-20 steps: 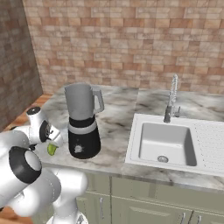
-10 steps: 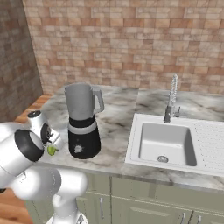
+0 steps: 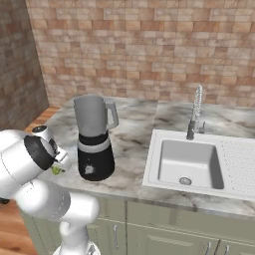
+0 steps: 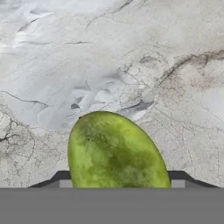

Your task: Open the blender lid, put the mango in the blender, close the lid, and start the blender.

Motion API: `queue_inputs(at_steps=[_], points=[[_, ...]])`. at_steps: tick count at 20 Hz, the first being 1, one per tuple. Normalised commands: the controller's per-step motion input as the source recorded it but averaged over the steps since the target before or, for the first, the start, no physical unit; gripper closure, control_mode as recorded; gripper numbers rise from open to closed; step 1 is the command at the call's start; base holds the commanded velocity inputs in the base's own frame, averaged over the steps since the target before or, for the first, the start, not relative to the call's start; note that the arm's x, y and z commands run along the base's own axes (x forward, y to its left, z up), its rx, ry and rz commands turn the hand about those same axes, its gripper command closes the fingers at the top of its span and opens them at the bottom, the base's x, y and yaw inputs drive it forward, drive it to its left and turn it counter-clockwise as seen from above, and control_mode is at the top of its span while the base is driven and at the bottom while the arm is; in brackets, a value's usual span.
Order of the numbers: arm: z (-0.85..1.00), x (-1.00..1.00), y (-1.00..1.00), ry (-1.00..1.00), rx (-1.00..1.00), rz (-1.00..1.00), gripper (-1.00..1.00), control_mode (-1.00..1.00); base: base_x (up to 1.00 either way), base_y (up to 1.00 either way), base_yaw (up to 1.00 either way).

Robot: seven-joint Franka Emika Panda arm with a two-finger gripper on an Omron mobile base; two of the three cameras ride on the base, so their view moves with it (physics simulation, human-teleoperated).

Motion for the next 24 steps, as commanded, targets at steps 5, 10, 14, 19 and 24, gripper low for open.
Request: queue_inputs(at_steps=[5,10,14,19,24], points=[[0.76,-0.24,-0.17,-0.13,0.00,0.00,1.00,-1.00,0.00,0.00,0.00],[1.00,-0.18,-0.15,-0.24,0.00,0.00,1.00,-1.00,0.00,0.00,0.00],[1.00,0.00,-0.05,-0.20,0.00,0.00,1.00,-1.00,0.00,0.00,0.00],[1.00,0.00,-0.18,-0.13,0.00,0.00,1.00,-1.00,0.00,0.00,0.00],[1.00,0.00,-0.33,-0.08,0.00,0.00,1.00,-1.00,0.00,0.00,0.00]])
